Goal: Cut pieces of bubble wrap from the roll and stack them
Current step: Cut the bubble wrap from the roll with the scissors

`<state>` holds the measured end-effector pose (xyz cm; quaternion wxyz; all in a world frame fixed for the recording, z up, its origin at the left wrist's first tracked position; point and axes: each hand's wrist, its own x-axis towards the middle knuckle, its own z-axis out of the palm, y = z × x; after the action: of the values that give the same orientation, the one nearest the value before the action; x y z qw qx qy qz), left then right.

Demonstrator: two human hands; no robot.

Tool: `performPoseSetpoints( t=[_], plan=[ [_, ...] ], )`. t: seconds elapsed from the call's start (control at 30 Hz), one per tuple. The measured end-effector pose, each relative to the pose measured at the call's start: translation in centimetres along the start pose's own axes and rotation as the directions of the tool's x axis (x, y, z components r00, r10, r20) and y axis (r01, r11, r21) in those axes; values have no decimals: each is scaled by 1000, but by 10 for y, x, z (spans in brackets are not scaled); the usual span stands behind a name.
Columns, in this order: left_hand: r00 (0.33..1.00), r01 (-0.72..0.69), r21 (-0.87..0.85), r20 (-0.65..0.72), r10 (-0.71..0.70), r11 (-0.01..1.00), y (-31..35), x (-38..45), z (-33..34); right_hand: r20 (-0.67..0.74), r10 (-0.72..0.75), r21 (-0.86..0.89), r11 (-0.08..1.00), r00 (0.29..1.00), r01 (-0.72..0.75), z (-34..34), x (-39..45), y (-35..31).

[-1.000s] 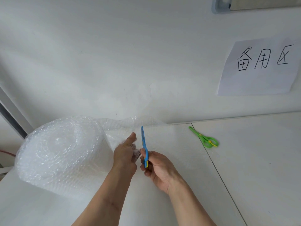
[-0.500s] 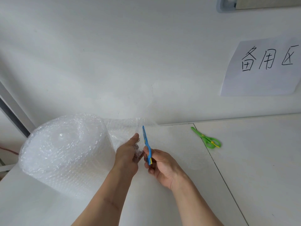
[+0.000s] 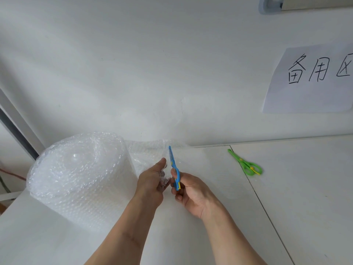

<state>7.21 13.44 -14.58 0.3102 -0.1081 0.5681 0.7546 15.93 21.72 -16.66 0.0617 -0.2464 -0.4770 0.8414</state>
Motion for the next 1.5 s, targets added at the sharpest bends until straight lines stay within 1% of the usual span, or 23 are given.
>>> performPoseSetpoints(
  t=[0.2, 0.33, 0.6, 0.8, 1.0, 1.23, 1.5],
  plan=[
    [1000, 10, 13, 11, -10, 1000, -1, 0, 0, -14, 53, -20, 998, 999, -53, 2, 5, -8],
    [1000, -2, 38, 0, 2, 999, 0, 1, -2, -42, 39, -2, 999, 998, -39, 1, 8, -8],
    [1000, 1, 47, 22, -2, 999, -1, -2, -3, -17, 61, -2, 998, 998, -61, 2, 10, -11],
    [1000, 2, 56, 16, -3, 998, -1, -2, -3, -36, 18, 8, 1000, 999, -18, -1, 11, -11],
    [1000, 8, 49, 23, -9, 999, -3, -3, -3, -5, 70, 25, 997, 998, -70, -2, 13, -11],
    [999, 11, 76, 29, -13, 997, -2, -2, -6, -14, 49, 15, 999, 999, -49, -3, 16, -15],
    [998, 23, 98, 53, -28, 995, -3, 1, -8, -19, 88, 14, 996, 996, -88, -3, 18, -18]
  ],
)
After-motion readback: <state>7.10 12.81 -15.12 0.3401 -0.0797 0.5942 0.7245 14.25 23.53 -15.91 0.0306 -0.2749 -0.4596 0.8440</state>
